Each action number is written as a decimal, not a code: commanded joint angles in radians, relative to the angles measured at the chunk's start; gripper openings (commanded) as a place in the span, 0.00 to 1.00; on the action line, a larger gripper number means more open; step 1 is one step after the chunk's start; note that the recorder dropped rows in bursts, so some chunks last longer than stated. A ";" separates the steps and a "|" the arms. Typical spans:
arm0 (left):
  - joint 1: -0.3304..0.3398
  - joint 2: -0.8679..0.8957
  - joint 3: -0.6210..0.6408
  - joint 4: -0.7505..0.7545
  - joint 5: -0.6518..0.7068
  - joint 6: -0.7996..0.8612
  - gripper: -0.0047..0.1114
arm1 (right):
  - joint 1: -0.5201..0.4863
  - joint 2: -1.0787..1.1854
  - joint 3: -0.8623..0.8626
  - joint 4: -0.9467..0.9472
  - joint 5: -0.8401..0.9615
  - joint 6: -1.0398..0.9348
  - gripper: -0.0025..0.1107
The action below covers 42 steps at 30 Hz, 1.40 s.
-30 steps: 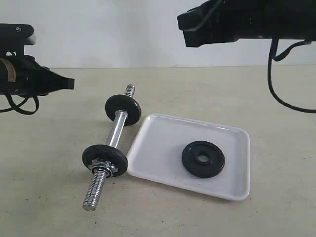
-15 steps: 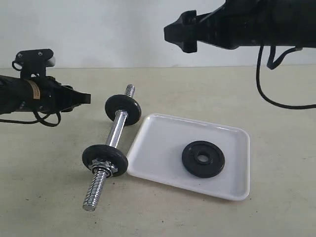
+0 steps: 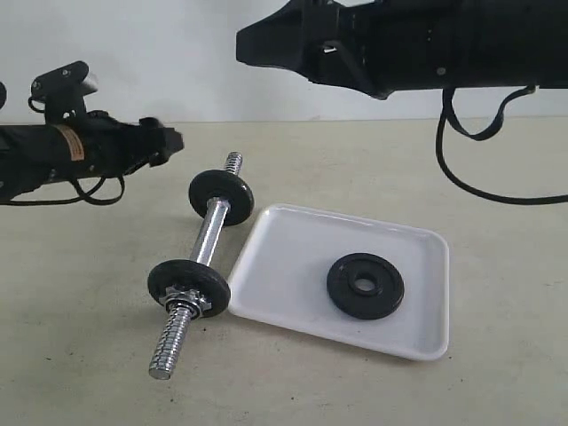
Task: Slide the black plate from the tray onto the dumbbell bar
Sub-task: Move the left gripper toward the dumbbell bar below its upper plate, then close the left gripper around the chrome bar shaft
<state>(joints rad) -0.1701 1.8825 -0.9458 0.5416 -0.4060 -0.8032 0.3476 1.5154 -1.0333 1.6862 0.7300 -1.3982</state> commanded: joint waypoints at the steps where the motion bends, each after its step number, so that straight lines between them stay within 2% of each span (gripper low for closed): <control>1: -0.002 0.030 -0.059 -0.131 -0.083 -0.093 0.98 | 0.000 0.002 -0.004 -0.010 0.019 0.029 0.90; 5: -0.002 0.032 -0.072 -0.194 -0.189 -0.215 0.98 | 0.000 0.002 -0.004 -0.040 0.022 0.039 0.90; 9: -0.002 0.032 -0.072 -0.194 -0.304 -0.213 0.98 | 0.000 0.002 -0.004 -0.088 0.028 0.071 0.90; 15: -0.002 0.032 -0.072 -0.167 -0.352 -0.249 0.98 | 0.000 0.002 -0.004 -0.173 0.041 0.084 0.90; 17: -0.002 0.028 -0.072 0.028 -0.359 -0.334 0.98 | 0.000 0.002 -0.004 -0.188 0.048 0.084 0.90; 18: 0.000 0.028 -0.072 0.173 -0.385 -0.352 0.98 | 0.000 0.002 -0.004 -0.193 0.052 0.084 0.90; 21: -0.003 0.026 -0.078 0.571 -0.523 -0.293 0.98 | 0.000 0.002 -0.004 -0.205 0.061 0.085 0.90; 23: -0.003 0.026 -0.080 0.765 -0.574 -0.326 0.98 | 0.000 0.002 -0.004 -0.210 0.062 0.085 0.90; 25: -0.003 0.026 -0.080 0.892 -0.522 -0.522 0.98 | 0.000 0.002 -0.004 -0.212 0.062 0.085 0.90; 27: -0.003 0.026 -0.080 1.019 -0.383 -0.747 0.98 | 0.000 0.002 -0.004 -0.212 0.062 0.085 0.90; 31: -0.003 0.026 -0.080 1.203 -0.180 -1.014 0.98 | 0.000 0.002 -0.004 -0.212 0.064 0.085 0.90; 36: -0.012 0.026 -0.080 1.203 -0.072 -1.068 0.98 | 0.000 0.002 -0.004 -0.212 0.063 0.088 0.90; 42: -0.078 0.037 -0.080 1.200 0.026 -1.056 0.98 | 0.000 0.002 -0.004 -0.212 0.063 0.084 0.90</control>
<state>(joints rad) -0.2130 1.9162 -1.0226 1.7368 -0.4257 -1.8568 0.3476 1.5154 -1.0333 1.4772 0.7832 -1.3079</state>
